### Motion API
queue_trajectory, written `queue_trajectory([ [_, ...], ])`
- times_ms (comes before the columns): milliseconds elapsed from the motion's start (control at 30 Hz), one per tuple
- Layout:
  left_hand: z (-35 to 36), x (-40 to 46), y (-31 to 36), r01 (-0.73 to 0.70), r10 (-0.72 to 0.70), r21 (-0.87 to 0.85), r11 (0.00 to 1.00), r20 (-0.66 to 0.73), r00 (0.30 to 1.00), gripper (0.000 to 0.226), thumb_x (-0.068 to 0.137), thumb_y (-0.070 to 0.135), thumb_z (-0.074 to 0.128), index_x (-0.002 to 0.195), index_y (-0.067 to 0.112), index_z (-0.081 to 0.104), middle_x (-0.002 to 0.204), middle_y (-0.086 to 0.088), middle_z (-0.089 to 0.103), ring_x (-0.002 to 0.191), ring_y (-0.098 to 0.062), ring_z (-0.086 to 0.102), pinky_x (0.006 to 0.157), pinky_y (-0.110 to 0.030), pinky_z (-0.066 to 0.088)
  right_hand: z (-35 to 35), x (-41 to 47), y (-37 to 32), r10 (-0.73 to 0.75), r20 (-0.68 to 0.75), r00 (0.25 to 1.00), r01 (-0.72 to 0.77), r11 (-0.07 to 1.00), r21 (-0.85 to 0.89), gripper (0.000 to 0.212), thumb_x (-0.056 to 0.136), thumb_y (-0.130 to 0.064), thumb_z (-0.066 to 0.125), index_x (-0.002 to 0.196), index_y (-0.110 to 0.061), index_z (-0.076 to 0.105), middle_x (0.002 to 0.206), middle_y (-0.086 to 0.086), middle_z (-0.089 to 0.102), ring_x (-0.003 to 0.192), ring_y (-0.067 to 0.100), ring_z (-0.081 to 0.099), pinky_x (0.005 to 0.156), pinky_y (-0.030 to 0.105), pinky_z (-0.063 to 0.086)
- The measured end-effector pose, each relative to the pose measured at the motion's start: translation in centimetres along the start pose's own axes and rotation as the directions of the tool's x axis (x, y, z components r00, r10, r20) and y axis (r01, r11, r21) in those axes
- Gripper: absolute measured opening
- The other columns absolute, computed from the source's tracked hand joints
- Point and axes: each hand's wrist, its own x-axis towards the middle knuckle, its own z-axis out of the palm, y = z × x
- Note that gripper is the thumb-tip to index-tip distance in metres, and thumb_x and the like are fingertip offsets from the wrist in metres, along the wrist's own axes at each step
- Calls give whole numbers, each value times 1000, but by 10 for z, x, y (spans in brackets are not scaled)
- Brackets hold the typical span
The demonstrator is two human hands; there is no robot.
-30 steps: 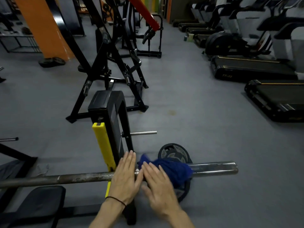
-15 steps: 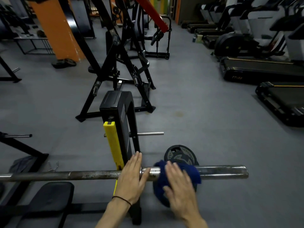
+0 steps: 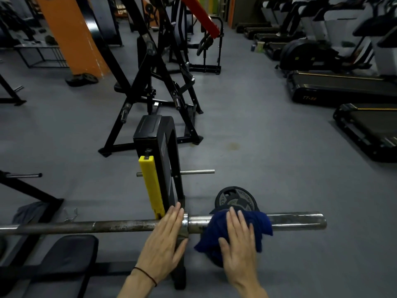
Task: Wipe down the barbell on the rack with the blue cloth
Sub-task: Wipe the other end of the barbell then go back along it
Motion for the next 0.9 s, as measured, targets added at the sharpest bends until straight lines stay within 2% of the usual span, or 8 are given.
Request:
queue_trajectory([
  [100, 5, -3, -1, -7, 7, 8, 1000, -11, 1000, 82, 97, 46, 45, 162, 12, 8, 170, -5, 5, 156, -19, 9, 122, -35, 13, 36, -7, -49, -110, 113, 988, 104, 993, 59, 74, 106, -64, 20, 164, -21, 9, 172, -5, 2, 158, 17, 1, 125, 36, -2],
  [233, 3, -6, -7, -68, 67, -11, 998, -52, 996, 88, 91, 33, 60, 161, 9, 12, 169, -8, 9, 155, -22, 14, 122, -39, 16, 16, 1, -34, -305, 187, 934, 324, 943, -81, 70, 107, -62, 22, 164, -22, 14, 172, -8, 6, 157, 13, 9, 122, 35, 12],
  [400, 1, -19, -2, -100, 105, 62, 993, -94, 990, 83, 90, 31, 55, 159, 5, 19, 168, -10, 13, 154, -24, 17, 123, -38, 17, 5, -5, -1, 59, -33, 998, -59, 998, 3, 66, 106, -61, 18, 163, -28, 13, 171, -8, 10, 158, 18, 8, 124, 48, 11],
  [500, 4, -18, 6, -81, 85, 47, 996, -92, 992, 96, 82, 27, 71, 158, 2, 18, 168, -14, 12, 154, -26, 17, 120, -39, 22, 37, -11, -44, -62, 72, 995, 58, 997, 56, 75, 104, -64, 25, 164, -25, 7, 172, -3, 4, 159, 20, 2, 125, 40, 1],
  [567, 4, -16, 11, -41, 43, 34, 999, -69, 997, 105, 79, 31, 77, 159, 2, 15, 168, -15, 12, 155, -25, 15, 119, -38, 21, 36, -12, -55, -234, 205, 950, 236, 972, 17, 78, 103, -62, 34, 165, -24, 3, 172, -5, 0, 158, 16, 1, 124, 37, 5],
  [633, 2, -14, 14, -21, 23, 41, 999, -55, 998, 107, 79, 37, 76, 159, 1, 15, 168, -15, 11, 155, -24, 14, 122, -36, 15, 19, -5, -35, -302, 190, 934, 323, 942, -94, 73, 105, -62, 30, 164, -24, 10, 172, -6, 5, 158, 14, 7, 121, 37, 14],
  [800, 2, -12, 18, 0, -1, -7, 1000, -52, 999, 103, 86, 56, 59, 160, 3, 10, 169, -10, 5, 155, -20, 9, 123, -32, 10, -1, -4, 0, 73, -76, 994, -75, 997, -32, 70, 106, -60, 20, 162, -18, 24, 171, -7, 12, 158, 19, 9, 122, 50, 14],
  [900, 7, -5, 21, 22, -22, -14, 1000, -33, 999, 110, 85, 60, 61, 160, 4, 5, 169, -12, 1, 156, -21, 5, 122, -34, 12, 26, -7, -42, -17, 64, 998, 14, 999, 42, 74, 104, -65, 15, 164, -22, 9, 172, -5, 2, 159, 19, -1, 125, 44, -1],
])
